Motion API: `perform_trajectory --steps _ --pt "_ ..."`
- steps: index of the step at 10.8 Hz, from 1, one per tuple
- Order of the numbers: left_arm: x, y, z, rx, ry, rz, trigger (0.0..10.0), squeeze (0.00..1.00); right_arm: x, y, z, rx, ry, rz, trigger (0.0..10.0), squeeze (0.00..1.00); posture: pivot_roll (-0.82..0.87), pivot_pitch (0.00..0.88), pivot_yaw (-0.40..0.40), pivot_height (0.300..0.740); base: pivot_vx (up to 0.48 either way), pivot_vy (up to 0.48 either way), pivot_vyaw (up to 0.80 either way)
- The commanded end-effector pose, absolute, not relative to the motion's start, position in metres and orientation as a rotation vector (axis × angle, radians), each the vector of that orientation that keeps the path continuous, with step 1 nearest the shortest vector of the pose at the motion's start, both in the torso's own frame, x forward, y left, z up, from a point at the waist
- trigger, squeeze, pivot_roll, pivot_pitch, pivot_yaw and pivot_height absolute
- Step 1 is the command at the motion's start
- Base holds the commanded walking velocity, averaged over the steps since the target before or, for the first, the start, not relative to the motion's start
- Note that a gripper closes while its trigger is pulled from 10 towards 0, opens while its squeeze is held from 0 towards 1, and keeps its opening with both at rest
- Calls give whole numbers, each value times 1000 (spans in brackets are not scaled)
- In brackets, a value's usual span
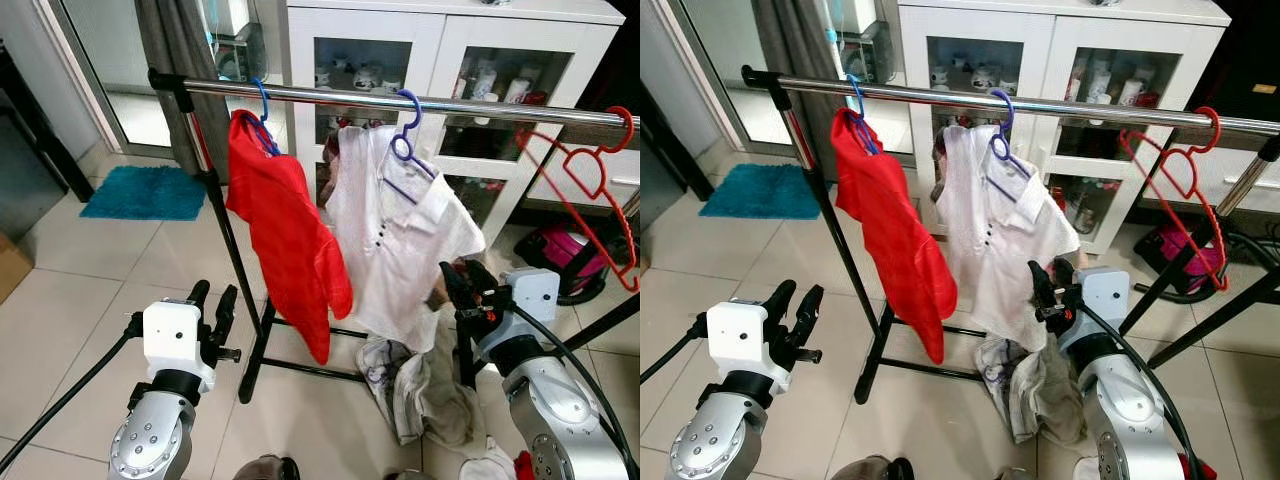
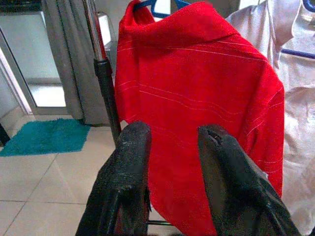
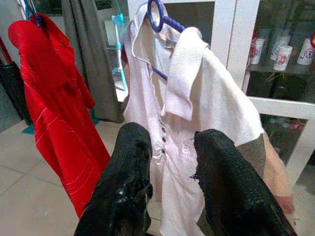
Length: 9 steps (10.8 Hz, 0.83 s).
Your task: Hang hanger
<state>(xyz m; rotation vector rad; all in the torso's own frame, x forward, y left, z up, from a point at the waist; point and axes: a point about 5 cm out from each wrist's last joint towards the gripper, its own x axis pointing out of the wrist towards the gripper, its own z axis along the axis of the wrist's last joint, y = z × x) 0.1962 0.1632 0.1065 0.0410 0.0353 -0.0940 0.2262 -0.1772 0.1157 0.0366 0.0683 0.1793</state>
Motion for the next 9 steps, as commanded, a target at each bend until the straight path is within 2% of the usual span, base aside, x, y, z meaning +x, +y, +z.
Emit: perform_trajectory --steps 1,9 --pt "195 163 102 75 44 -130 10000 0 226 -175 121 68 11 178 10000 0 -62 60 59 740 0 0 0" --pt "199 170 104 112 65 -139 10000 0 230 -178 118 101 46 170 10000 0 -56 92 55 740 0 0 0"
